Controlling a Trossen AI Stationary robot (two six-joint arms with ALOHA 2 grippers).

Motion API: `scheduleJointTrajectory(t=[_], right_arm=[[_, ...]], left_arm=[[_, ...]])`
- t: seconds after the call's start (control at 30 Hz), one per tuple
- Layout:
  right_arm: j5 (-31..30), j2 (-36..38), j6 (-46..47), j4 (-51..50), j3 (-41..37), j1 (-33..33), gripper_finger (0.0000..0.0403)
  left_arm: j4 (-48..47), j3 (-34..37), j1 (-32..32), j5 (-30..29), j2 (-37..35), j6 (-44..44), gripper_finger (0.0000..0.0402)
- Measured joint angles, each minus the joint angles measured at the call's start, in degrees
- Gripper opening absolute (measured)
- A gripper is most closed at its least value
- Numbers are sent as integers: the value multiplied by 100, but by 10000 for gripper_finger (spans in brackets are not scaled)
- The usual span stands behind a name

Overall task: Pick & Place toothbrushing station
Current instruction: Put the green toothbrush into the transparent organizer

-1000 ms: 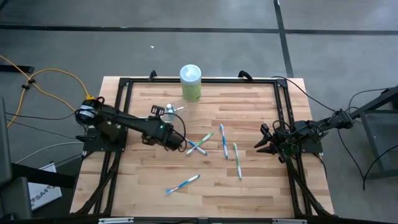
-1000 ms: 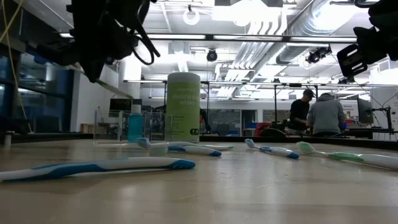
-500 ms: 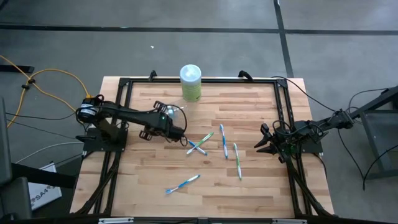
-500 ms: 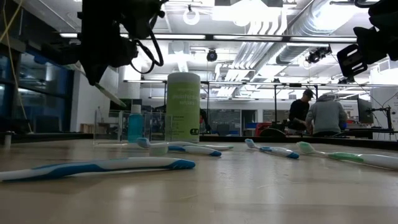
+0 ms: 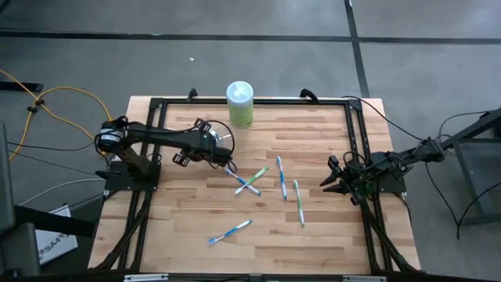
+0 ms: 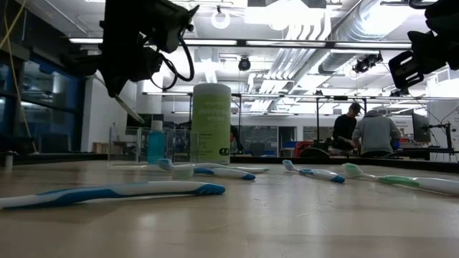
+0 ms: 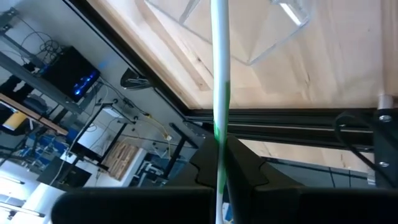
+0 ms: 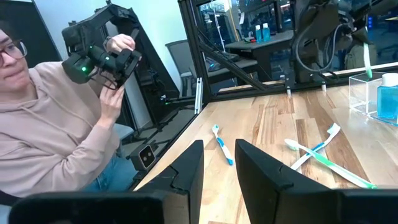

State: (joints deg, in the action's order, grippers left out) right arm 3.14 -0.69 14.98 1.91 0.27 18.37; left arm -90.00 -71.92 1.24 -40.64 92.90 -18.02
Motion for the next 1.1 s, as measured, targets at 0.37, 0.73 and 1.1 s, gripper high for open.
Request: scheduleJointTrajectory(t=[0.37, 0.73, 1.1], right_arm=[[0, -1, 0, 0, 2, -2, 83], [0, -1, 0, 0, 1, -1, 83], [2, 0, -2, 0, 2, -2, 83]], left_arm=[[1, 151, 175, 68, -288, -141, 3], [1, 578, 379, 77, -288, -317, 3], [11, 721, 323, -217, 326, -888, 3]])
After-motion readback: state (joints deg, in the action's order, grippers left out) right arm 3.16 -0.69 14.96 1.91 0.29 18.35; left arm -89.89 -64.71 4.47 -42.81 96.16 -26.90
